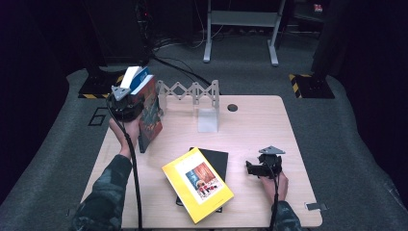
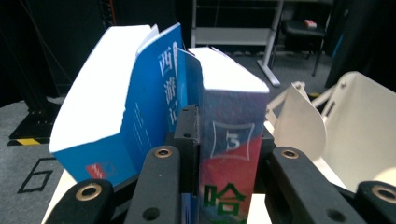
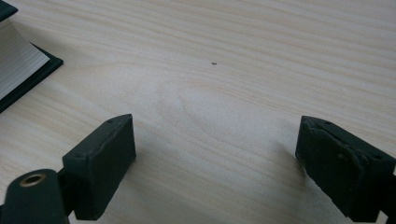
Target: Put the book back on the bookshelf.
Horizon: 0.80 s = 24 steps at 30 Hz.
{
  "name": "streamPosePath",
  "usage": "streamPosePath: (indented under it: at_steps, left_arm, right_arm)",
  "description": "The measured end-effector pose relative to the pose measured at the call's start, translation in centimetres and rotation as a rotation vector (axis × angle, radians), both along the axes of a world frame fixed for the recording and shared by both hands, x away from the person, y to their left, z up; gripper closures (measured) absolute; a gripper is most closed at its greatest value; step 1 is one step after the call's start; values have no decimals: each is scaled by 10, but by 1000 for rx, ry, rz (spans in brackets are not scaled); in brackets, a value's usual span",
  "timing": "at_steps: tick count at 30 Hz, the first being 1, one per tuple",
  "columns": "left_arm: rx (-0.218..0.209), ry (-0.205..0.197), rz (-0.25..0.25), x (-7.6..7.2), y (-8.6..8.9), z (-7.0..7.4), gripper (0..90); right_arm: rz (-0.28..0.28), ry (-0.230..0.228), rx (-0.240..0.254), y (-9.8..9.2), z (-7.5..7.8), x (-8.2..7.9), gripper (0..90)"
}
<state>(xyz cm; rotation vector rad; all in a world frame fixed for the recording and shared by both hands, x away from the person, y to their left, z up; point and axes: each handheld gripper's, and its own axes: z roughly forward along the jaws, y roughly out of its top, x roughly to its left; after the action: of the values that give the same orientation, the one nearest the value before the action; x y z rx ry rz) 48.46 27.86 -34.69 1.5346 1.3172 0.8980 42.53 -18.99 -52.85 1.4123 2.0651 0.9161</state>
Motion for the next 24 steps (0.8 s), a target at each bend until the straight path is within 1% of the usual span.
streamPosePath:
  at_steps: [3,10,12,13,18,21,24]
  left_arm:
    - [22,10,-19,-9,-1,-2,722]
    - [22,27,-36,-24,0,-7,712]
    - [24,42,-44,-27,1,-8,708]
    - [24,41,-45,-29,2,-8,707]
    - [39,89,-67,-34,7,-9,699]
    - [49,96,-67,-36,10,-9,701]
    - [46,102,-63,-38,12,-9,704]
  right_arm:
    - [1,-2,-2,0,0,0,113]
    - [-1,-1,-6,0,0,0,114]
    - [-1,-3,-6,0,0,0,114]
    - [-1,-1,-5,0,0,0,114]
    - [-1,-1,-7,0,0,0,114]
    - [0,-2,-1,0,0,0,114]
    - [1,-1,0,0,0,0,115]
